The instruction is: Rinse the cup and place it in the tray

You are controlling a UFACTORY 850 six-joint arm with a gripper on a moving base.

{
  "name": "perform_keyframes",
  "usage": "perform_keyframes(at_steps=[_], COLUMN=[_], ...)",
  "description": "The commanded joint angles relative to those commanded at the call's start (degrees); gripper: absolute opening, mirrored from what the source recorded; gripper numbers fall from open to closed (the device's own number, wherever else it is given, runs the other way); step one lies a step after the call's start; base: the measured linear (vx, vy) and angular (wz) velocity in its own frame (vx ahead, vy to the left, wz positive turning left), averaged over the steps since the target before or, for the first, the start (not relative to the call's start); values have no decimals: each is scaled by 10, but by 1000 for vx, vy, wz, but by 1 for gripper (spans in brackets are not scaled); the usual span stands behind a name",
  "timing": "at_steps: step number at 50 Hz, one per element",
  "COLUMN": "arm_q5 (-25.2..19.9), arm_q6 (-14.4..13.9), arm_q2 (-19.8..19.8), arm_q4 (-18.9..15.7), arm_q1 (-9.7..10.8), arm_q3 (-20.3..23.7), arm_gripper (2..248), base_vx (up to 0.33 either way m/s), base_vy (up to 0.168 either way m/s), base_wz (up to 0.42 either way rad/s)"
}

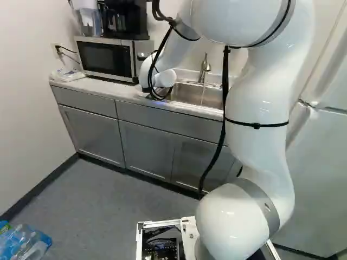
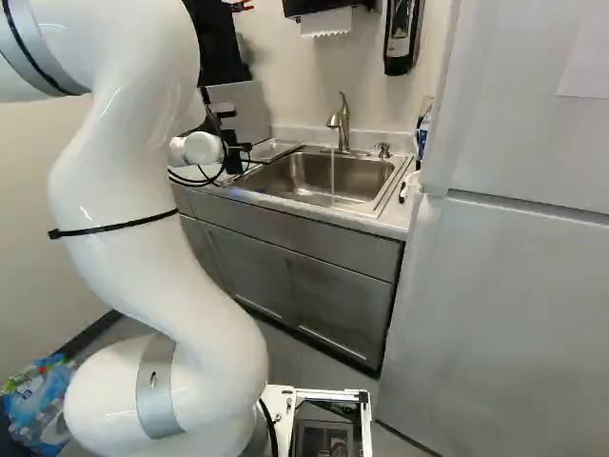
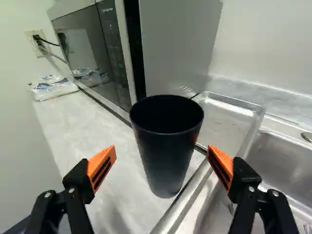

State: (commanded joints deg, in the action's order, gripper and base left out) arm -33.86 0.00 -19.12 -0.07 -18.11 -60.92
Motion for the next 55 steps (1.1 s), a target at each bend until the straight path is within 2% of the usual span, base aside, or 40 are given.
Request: perform_keyframes(at_steps=[10, 42, 43, 47, 48, 52, 53, 55], arm_q5=[-22, -22, -22, -22, -22, -22, -22, -22], arm_q6=[0, 0, 0, 0, 0, 0, 0, 0], arm_q2=[0, 3, 3, 3, 3, 3, 3, 3], arm_q4=[0, 0, 0, 0, 0, 0, 0, 0], arm_q1=[0, 10, 10, 10, 10, 10, 10, 10], arm_q3=[0, 4, 4, 4, 4, 4, 4, 4], arm_gripper=[247, 247, 223, 223, 185, 185, 146, 146], base_vx=[0, 0, 0, 0, 0, 0, 0, 0], base_vy=[0, 0, 0, 0, 0, 0, 0, 0], base_wz=[0, 0, 0, 0, 0, 0, 0, 0])
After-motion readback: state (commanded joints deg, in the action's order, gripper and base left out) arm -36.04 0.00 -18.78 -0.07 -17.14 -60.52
